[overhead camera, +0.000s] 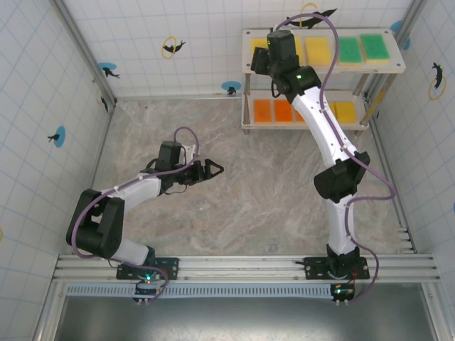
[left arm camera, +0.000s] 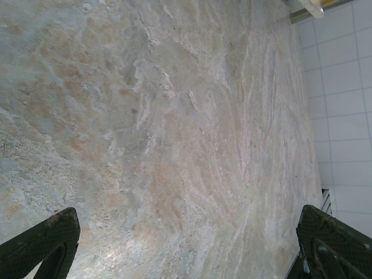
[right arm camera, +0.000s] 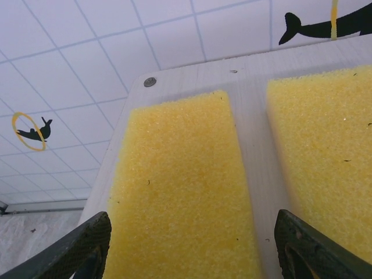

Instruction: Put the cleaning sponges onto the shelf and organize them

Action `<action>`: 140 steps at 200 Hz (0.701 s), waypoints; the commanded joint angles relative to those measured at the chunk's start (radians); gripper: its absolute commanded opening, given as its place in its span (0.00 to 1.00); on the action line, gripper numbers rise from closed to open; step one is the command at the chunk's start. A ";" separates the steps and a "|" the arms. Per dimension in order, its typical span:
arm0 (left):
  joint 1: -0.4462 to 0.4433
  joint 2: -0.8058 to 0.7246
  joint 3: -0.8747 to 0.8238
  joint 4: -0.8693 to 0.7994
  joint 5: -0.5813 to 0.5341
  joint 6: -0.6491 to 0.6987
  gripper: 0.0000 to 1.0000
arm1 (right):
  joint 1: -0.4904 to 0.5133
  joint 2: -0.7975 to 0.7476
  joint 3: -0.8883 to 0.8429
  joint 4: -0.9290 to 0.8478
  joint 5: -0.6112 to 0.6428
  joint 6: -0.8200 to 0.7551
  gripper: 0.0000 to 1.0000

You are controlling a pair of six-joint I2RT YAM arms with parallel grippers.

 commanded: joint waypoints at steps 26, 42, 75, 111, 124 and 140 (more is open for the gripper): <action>0.010 -0.006 0.000 -0.004 0.003 0.024 0.98 | 0.008 0.032 0.044 0.009 0.018 -0.006 0.76; 0.010 0.000 -0.002 -0.001 0.005 0.024 0.98 | 0.009 0.032 0.043 0.009 0.021 -0.011 0.76; 0.011 0.008 -0.002 0.005 0.006 0.021 0.98 | 0.016 0.034 0.044 0.006 0.043 -0.016 0.76; 0.012 0.011 -0.001 0.005 0.007 0.022 0.97 | 0.032 0.034 0.044 0.009 0.079 -0.039 0.76; 0.012 0.009 -0.003 0.005 0.008 0.023 0.98 | 0.032 0.034 0.044 0.011 0.080 -0.040 0.76; 0.013 0.009 -0.005 0.006 0.008 0.022 0.98 | 0.032 0.031 0.044 0.013 0.080 -0.042 0.76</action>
